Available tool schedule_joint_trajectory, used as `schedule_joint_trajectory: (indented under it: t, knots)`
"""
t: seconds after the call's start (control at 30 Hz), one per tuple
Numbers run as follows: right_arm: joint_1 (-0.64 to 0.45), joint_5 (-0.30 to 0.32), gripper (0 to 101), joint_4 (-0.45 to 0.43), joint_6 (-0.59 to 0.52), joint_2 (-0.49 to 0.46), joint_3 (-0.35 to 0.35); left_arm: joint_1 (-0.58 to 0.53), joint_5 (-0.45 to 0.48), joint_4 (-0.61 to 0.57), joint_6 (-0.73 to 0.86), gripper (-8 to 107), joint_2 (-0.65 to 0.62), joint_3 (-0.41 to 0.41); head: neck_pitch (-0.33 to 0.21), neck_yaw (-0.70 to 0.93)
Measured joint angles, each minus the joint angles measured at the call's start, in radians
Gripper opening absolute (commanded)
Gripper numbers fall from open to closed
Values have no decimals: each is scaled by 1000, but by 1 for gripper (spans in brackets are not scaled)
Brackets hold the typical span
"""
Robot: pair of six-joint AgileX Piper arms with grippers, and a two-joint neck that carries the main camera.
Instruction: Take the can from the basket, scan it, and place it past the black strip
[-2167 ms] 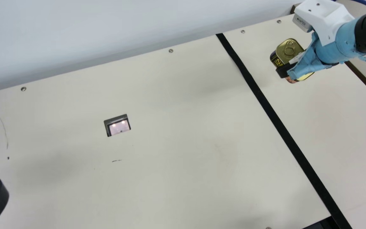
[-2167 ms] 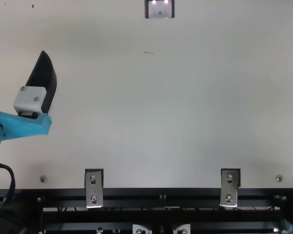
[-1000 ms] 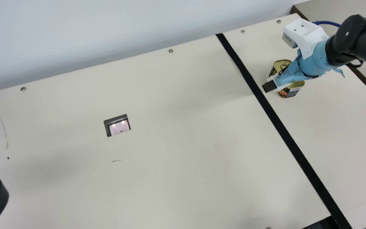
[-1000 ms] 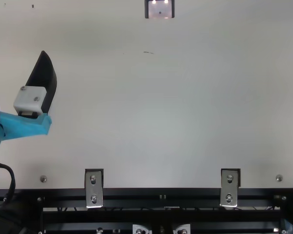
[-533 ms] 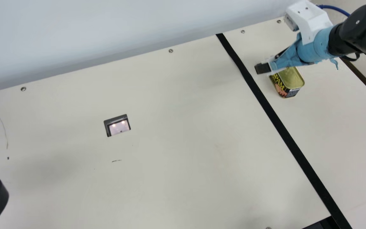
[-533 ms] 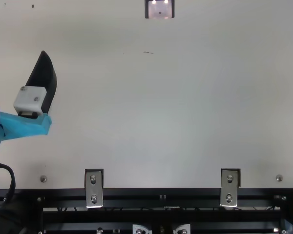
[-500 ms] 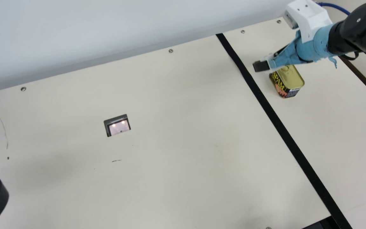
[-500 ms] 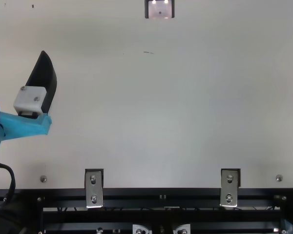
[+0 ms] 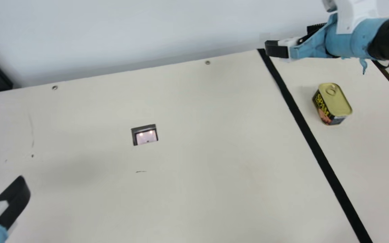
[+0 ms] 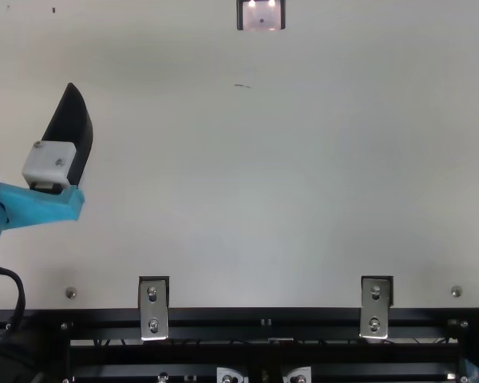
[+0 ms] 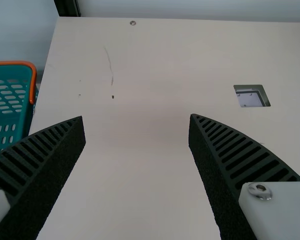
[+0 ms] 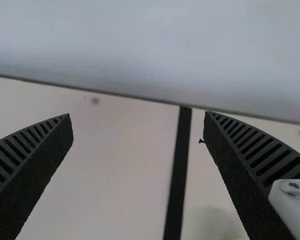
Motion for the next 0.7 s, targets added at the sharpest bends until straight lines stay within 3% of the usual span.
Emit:
schedule_joint_trajectory:
  t: [0.33,0.57,0.7]
  knots:
    - [139,-25,101,171,-51,-26,8,0,0,0,0,90,0,0,10,154]
    - [223,-54,101,215,-53,-45,22,0,0,0,0,90,0,0,46,225]
    - [266,-73,101,224,-46,-58,31,0,0,0,0,90,0,0,92,230]
